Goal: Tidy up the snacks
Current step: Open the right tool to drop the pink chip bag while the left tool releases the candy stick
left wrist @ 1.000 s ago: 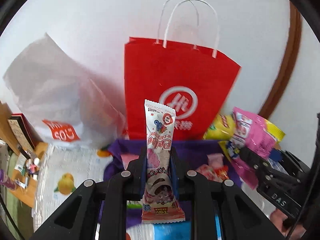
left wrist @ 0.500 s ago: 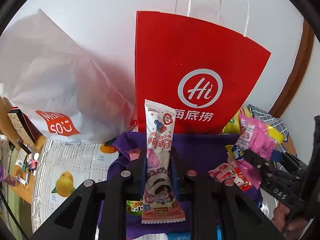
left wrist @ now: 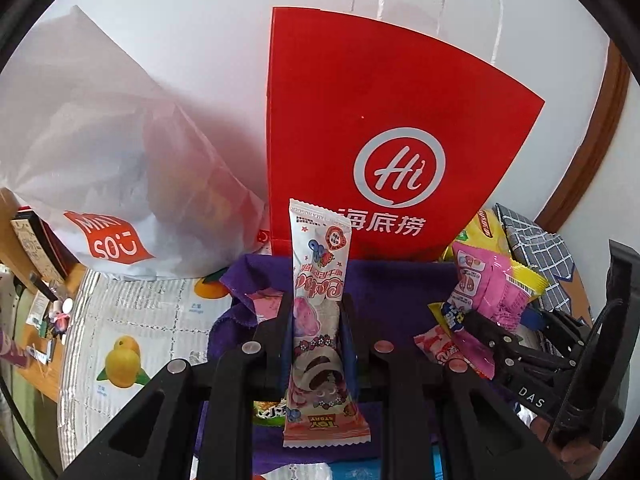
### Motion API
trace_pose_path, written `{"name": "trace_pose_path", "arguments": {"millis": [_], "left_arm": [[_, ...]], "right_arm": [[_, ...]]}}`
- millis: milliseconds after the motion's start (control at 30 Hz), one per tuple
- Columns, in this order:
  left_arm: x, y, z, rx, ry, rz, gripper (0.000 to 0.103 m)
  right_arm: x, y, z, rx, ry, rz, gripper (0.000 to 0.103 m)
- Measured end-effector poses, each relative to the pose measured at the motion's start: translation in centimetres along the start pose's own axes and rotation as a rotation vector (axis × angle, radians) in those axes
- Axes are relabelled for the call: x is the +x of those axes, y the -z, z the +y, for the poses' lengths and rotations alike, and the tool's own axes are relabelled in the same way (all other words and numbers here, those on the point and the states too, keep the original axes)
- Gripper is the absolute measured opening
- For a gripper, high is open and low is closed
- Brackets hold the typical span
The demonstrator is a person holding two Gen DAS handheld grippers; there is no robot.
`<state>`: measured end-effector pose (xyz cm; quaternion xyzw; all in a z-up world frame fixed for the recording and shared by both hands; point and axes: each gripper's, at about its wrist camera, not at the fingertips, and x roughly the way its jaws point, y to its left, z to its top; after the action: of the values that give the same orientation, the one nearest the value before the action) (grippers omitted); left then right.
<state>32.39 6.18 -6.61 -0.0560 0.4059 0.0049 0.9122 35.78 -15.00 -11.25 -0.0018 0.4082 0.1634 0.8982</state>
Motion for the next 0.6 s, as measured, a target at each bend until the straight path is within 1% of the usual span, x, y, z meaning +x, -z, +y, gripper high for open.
{"name": "trace_pose_path", "arguments": {"millis": [100,267,467,600], "left_arm": [[-0.1,0.0,0.2,-0.011,0.015,0.003,0.020],[-0.4,0.0,0.1,-0.006,0.006,-0.008,0.020],[-0.3,0.1,0.2,-0.009,0.020,-0.008,0.020],[0.2,0.1,0.0,-0.004,0.028,0.013,0.019]], "right_arm": [[0.2,0.1,0.3,-0.007,0.006,0.015,0.059],[0.9,0.3,0.9,-0.026,0.001,0.037,0.060],[1.6,0.5,1.3,-0.037,0.012,0.069,0.060],[1.9,0.7,1.2,-0.036,0.020,0.082,0.060]]}}
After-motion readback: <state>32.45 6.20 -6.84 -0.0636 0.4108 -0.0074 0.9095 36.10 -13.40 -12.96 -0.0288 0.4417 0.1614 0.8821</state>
